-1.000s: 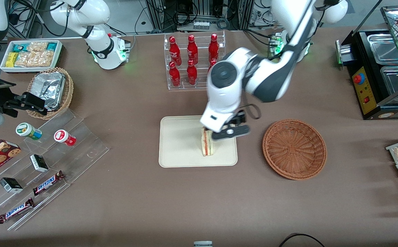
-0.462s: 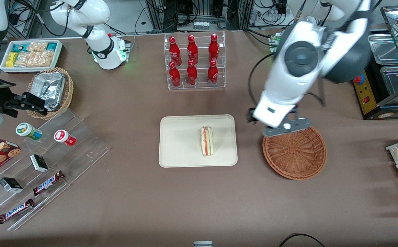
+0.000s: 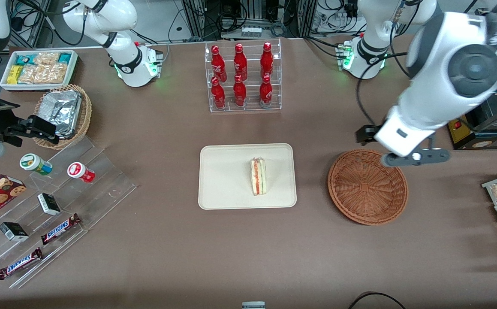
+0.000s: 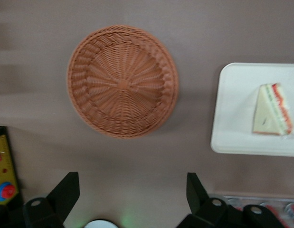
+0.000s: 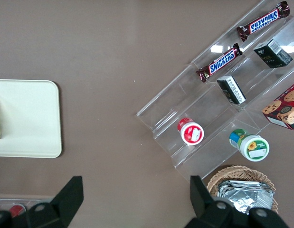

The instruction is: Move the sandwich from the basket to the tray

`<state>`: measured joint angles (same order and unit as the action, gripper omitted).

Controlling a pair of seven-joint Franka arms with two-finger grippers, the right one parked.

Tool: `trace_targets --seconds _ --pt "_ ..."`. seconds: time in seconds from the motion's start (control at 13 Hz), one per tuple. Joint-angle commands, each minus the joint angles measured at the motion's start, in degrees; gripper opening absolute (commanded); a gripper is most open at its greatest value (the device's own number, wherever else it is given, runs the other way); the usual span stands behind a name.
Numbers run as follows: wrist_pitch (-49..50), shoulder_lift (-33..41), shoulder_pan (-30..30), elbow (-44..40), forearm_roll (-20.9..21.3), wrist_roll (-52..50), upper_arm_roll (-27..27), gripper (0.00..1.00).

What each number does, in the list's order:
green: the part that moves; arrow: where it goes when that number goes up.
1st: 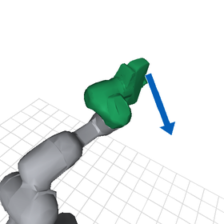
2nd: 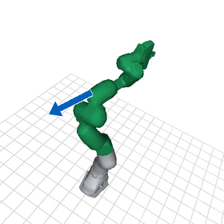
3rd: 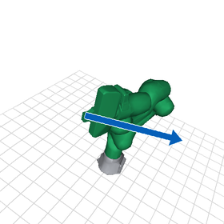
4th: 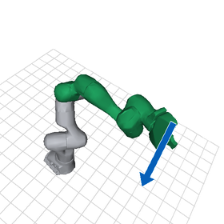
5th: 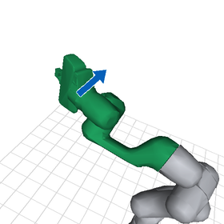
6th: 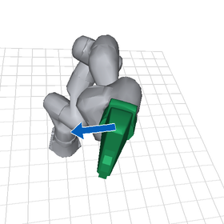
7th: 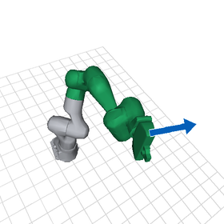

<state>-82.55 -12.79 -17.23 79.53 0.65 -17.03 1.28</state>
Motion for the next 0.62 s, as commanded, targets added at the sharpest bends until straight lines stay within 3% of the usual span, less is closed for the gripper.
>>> trace_targets --seconds 0.0,0.54 --pt "0.12 4.69 3.24 5.09 0.23 4.62 -0.75 0.99" --pt "-2.61 15.49 9.73 16.88 0.23 12.98 -0.75 0.99"
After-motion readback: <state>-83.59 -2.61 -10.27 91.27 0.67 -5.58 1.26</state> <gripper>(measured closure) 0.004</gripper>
